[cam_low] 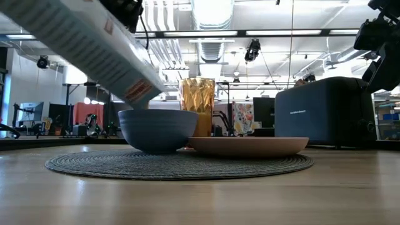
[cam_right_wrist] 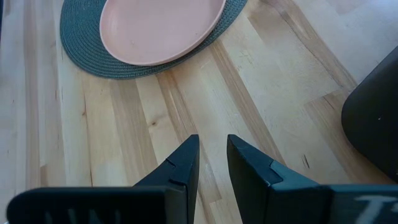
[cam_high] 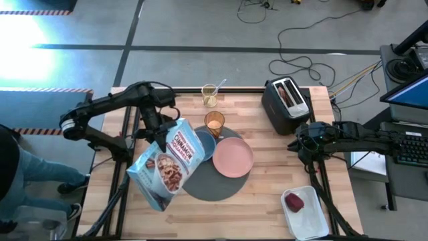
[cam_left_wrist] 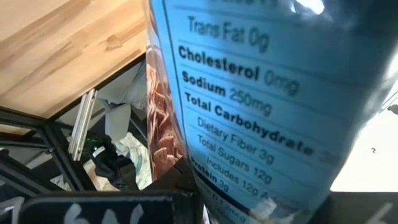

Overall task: Arrange a breakfast setting
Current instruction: Pour the cereal box into the blue bowl

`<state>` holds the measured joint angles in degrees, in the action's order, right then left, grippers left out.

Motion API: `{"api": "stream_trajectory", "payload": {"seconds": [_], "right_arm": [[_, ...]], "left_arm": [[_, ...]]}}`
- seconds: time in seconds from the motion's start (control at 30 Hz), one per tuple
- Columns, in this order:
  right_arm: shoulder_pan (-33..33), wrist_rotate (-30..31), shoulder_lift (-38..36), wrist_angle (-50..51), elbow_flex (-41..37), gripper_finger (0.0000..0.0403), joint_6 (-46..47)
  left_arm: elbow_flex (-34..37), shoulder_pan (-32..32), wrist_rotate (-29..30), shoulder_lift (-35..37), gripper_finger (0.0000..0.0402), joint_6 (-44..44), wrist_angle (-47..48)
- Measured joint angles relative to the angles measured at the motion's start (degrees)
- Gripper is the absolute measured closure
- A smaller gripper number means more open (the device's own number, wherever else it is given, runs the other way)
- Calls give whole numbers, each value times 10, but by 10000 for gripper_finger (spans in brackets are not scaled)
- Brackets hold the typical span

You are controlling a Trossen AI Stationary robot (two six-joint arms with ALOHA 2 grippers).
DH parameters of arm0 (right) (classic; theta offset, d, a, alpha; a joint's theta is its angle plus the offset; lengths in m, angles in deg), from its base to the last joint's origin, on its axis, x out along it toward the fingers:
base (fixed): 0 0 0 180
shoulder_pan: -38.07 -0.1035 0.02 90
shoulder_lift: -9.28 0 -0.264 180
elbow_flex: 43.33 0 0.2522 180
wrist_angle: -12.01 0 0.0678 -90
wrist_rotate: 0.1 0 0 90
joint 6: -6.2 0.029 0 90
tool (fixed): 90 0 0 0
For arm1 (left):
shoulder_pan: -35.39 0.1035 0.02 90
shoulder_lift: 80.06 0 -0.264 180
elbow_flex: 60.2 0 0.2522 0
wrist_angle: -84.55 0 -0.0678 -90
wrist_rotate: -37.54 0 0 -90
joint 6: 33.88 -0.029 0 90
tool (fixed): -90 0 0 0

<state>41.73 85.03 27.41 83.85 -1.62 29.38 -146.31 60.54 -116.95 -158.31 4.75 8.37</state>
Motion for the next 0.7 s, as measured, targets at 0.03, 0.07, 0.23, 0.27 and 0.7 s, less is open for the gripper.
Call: {"api": "stream_trajectory", "payload": {"seconds": [0.03, 0.07, 0.23, 0.27, 0.7], "right_arm": [[0, 0, 0, 0, 0, 330, 0], [0, 0, 0, 0, 0, 330, 0], [0, 0, 0, 0, 0, 330, 0], [0, 0, 0, 0, 0, 330, 0], [0, 0, 0, 0, 0, 330, 0]], "left_arm": [[7, 1, 0, 5, 349, -1, -1], [12, 2, -1, 10, 349, 0, -1], [15, 8, -5, 30, 349, -4, 0], [10, 8, -4, 31, 349, -4, 0], [19, 13, 4, 37, 349, 15, -1]]}}
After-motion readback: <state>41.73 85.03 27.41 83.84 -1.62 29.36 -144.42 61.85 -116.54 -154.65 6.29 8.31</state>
